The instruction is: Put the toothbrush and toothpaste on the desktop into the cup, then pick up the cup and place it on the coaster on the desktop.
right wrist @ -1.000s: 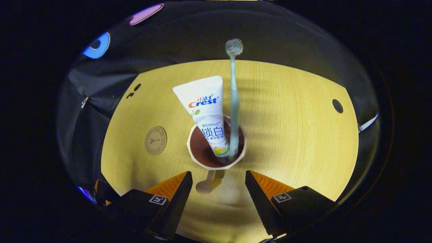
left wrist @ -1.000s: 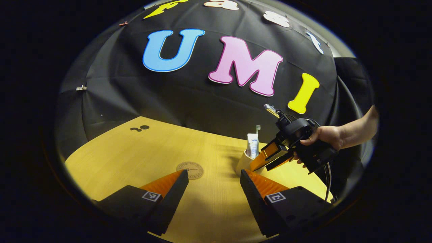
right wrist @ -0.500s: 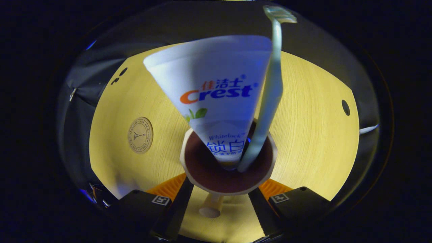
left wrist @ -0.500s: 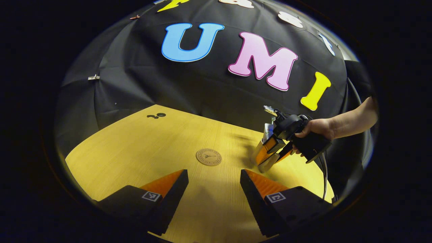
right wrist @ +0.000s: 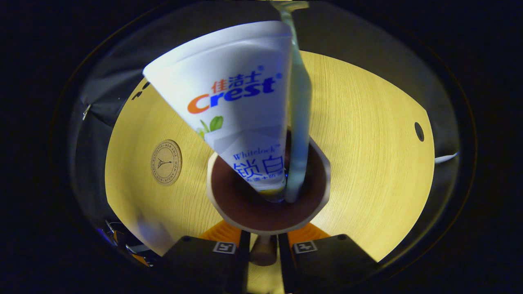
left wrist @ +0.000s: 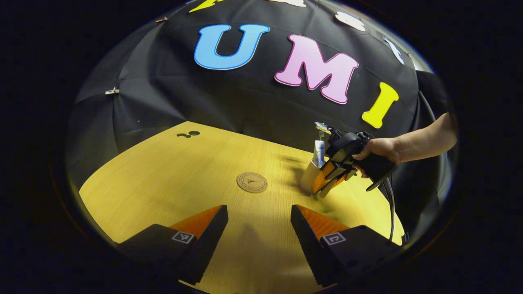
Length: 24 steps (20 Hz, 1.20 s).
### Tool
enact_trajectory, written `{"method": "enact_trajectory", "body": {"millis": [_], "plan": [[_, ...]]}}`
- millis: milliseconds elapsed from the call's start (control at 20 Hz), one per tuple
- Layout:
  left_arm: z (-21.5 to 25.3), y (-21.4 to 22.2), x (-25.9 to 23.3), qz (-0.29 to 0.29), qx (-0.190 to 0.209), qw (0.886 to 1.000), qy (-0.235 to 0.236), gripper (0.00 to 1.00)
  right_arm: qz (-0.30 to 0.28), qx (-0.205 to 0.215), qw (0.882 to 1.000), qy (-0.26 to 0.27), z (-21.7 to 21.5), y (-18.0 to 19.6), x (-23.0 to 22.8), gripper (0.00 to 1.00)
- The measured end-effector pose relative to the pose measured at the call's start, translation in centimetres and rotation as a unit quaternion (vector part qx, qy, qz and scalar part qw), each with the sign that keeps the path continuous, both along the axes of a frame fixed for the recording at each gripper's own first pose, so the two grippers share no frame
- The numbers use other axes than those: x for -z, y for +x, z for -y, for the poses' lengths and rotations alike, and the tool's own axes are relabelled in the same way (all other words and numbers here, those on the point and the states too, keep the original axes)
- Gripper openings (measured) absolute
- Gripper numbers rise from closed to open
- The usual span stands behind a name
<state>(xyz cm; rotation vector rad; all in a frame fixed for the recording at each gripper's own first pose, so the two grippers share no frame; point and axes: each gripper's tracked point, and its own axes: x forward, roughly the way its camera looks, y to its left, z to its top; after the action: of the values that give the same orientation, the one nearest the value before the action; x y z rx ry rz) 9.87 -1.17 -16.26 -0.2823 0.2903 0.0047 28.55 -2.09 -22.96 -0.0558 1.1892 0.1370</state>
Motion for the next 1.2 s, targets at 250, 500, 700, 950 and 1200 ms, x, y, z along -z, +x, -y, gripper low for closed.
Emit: {"method": "enact_trajectory", "body": {"millis": [250, 500, 700, 950, 1200], "plan": [[0.6, -0.5, 0.6, -0.006, 0.006, 1.0, 0.001, 0.98, 0.012, -0.031, 0.999, -0.012, 0.2, -0.3, -0.1, 0.31], [0.7, -1.2, 0.8, -0.007, 0.009, 1.0, 0.002, 0.98, 0.029, -0.038, 0.999, -0.01, -0.1, -0.3, -1.3, 0.22], [0.2, -1.9, 1.3, -0.015, 0.005, 1.0, 0.001, 0.97, 0.07, -0.047, 0.996, -0.004, -1.9, 0.4, -3.1, 0.27], [-0.1, -3.2, 1.6, -0.02, 0.004, 1.0, 0.007, 0.98, 0.077, -0.087, 0.993, 0.01, -7.0, -0.2, -4.4, 0.27], [-0.6, -4.6, 1.7, -0.018, 0.001, 1.0, 0.001, 0.98, 0.077, -0.119, 0.99, 0.013, -12.4, 0.3, -4.4, 0.28]]}}
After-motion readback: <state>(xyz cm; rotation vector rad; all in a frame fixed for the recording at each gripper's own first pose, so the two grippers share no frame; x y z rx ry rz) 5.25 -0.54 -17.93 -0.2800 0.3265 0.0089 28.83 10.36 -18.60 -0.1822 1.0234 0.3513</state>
